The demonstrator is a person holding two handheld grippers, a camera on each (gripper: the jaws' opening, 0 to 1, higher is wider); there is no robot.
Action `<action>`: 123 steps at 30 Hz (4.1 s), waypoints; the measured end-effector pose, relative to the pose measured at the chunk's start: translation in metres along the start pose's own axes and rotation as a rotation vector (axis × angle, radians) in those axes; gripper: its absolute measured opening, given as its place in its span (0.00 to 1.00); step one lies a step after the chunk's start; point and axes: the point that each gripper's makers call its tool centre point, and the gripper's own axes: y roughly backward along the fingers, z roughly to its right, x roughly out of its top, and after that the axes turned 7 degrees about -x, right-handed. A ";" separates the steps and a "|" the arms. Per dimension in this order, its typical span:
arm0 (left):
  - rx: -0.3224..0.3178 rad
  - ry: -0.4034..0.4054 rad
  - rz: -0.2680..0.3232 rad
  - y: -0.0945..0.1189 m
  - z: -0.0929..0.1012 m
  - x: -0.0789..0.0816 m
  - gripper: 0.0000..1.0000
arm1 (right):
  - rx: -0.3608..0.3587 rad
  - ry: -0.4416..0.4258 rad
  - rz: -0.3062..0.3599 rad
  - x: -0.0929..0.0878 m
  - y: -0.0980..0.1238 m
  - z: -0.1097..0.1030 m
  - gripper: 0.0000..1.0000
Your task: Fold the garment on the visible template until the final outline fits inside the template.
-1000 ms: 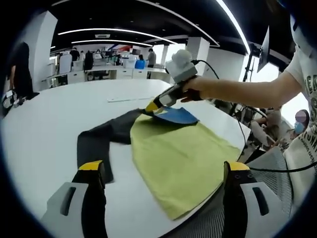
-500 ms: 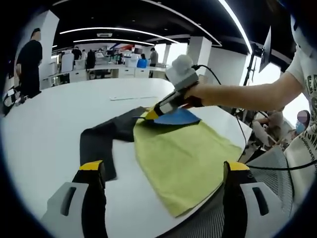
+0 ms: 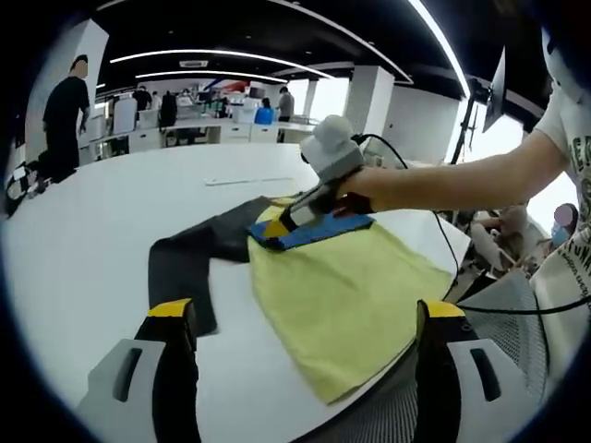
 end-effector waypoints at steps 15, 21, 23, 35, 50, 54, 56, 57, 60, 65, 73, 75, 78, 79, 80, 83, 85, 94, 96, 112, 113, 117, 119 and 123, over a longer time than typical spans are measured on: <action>0.036 0.005 0.009 0.003 -0.010 0.004 0.98 | -0.051 0.108 0.060 0.009 0.021 0.015 0.63; 0.046 0.016 0.017 0.002 -0.016 0.008 0.99 | -0.039 0.086 0.104 0.014 0.038 0.018 0.89; 0.050 0.014 0.018 0.002 -0.017 0.009 0.99 | -0.045 0.106 0.108 0.014 0.042 0.021 0.92; 0.136 0.063 0.019 0.010 -0.055 0.009 0.99 | -0.063 0.143 0.114 0.006 0.063 0.033 0.99; 0.333 0.065 0.012 0.017 -0.121 -0.006 0.65 | -0.060 0.185 0.153 -0.003 0.090 0.034 0.99; 0.368 0.063 -0.009 0.015 -0.133 -0.016 0.59 | -0.053 0.195 0.158 -0.010 0.098 0.034 0.99; 0.383 0.081 -0.020 0.015 -0.137 -0.021 0.55 | -0.047 0.193 0.195 -0.010 0.103 0.034 0.99; 0.392 0.088 -0.023 0.015 -0.139 -0.023 0.53 | -0.046 0.191 0.197 -0.012 0.105 0.034 0.99; 0.464 -0.020 -0.140 0.019 -0.154 -0.039 0.41 | -0.040 0.189 0.211 -0.018 0.112 0.035 0.99; 0.453 0.068 -0.115 0.010 -0.159 -0.052 0.34 | -0.045 0.206 0.225 -0.026 0.123 0.035 0.99; 0.466 0.124 -0.111 0.005 -0.166 -0.063 0.27 | -0.039 0.226 0.256 -0.036 0.143 0.031 0.99; 0.467 0.130 -0.113 0.004 -0.167 -0.066 0.26 | -0.047 0.243 0.257 -0.038 0.147 0.031 0.99; 0.475 0.146 -0.125 0.003 -0.171 -0.071 0.23 | -0.043 0.243 0.260 -0.041 0.152 0.030 0.99; 0.477 0.174 -0.131 0.003 -0.171 -0.075 0.22 | -0.044 0.238 0.257 -0.042 0.154 0.029 0.99; 0.473 0.210 -0.135 0.002 -0.171 -0.079 0.21 | -0.042 0.238 0.251 -0.043 0.156 0.028 0.99; 0.472 0.200 -0.119 0.001 -0.172 -0.078 0.21 | -0.041 0.241 0.254 -0.045 0.162 0.024 0.99; 0.467 0.205 -0.146 -0.001 -0.172 -0.083 0.19 | -0.044 0.253 0.249 -0.048 0.163 0.023 0.99; 0.489 0.239 -0.129 0.000 -0.177 -0.077 0.08 | -0.043 0.257 0.252 -0.060 0.176 0.016 0.99; 0.484 0.245 -0.131 0.000 -0.179 -0.077 0.03 | -0.045 0.249 0.249 -0.064 0.178 0.015 0.99; 0.507 0.141 -0.203 0.033 -0.201 -0.059 0.00 | -0.063 0.248 0.234 -0.076 0.187 0.018 0.99; 0.515 0.151 -0.199 0.036 -0.205 -0.058 0.00 | -0.066 0.247 0.238 -0.075 0.188 0.019 0.99; 0.533 0.117 -0.233 0.041 -0.216 -0.057 0.00 | -0.061 0.243 0.240 -0.078 0.190 0.019 0.99; 0.526 0.090 -0.248 0.041 -0.220 -0.055 0.00 | -0.059 0.247 0.239 -0.079 0.192 0.019 0.99; 0.505 0.027 -0.293 0.042 -0.231 -0.053 0.00 | -0.058 0.262 0.238 -0.081 0.197 0.021 0.99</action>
